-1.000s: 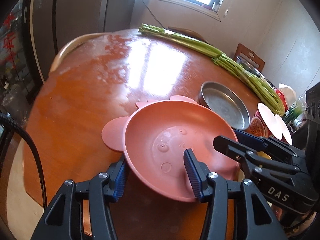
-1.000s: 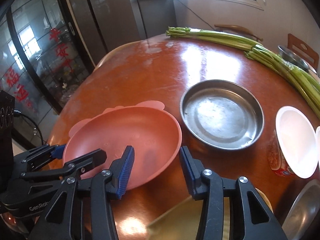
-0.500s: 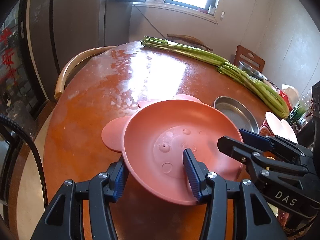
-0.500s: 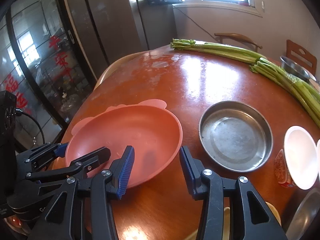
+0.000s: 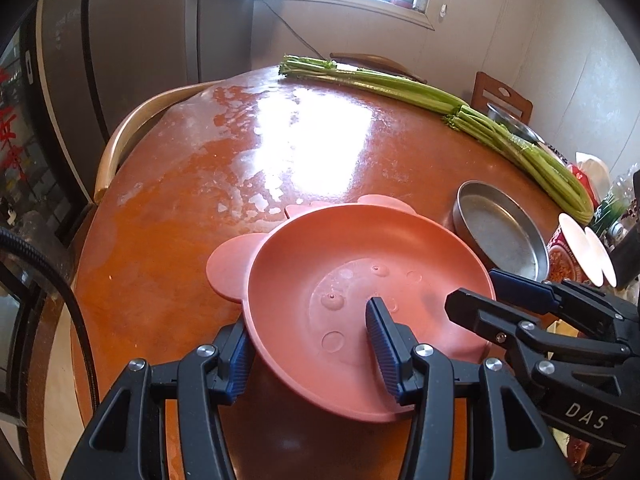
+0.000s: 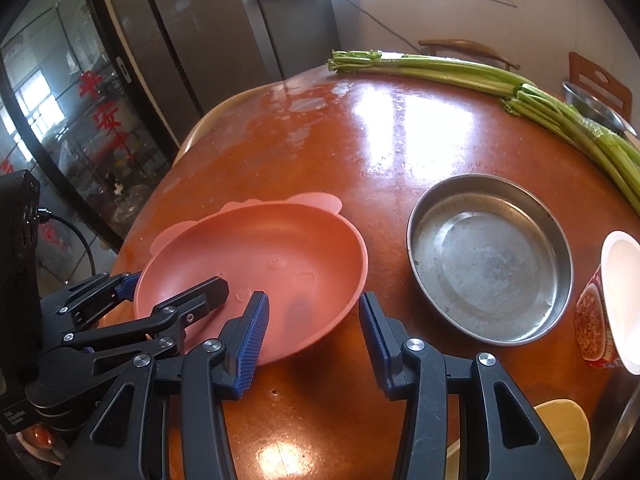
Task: Organize plates and bowls
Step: 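Slide the pink plate across the table with the left tool and release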
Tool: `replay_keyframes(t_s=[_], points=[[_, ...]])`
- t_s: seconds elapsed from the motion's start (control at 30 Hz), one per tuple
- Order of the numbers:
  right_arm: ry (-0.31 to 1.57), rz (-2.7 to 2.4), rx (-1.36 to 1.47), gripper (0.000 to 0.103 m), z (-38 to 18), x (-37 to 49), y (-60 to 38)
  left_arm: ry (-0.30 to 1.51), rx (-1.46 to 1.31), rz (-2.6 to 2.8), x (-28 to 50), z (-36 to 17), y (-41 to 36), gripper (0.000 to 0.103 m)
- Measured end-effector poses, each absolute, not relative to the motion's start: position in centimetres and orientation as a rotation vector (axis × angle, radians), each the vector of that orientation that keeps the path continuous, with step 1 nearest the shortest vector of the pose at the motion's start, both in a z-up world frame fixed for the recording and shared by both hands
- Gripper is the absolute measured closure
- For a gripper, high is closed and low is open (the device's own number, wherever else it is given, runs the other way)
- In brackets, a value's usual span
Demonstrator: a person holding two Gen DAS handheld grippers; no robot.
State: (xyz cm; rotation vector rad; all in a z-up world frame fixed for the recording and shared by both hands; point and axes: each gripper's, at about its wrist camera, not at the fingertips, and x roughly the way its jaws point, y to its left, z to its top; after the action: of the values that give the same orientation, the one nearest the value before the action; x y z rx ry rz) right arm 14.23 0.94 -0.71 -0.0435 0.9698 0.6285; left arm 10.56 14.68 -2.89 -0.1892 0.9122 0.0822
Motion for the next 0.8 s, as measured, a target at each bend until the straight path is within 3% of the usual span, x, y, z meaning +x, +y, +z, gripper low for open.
replay_keyframes(t_s=[0.47,0.8], points=[[0.988,0.624,-0.038,0.054,-1.4,14.4,0.6,0.941,-0.162,0.09,11.4,-3.8,14.8,0.05],[0.953,0.603,-0.001,0.054,-0.3,13.9,-1.1,0.915,-0.177,0.13,10.4,-2.8,15.5,0.043]])
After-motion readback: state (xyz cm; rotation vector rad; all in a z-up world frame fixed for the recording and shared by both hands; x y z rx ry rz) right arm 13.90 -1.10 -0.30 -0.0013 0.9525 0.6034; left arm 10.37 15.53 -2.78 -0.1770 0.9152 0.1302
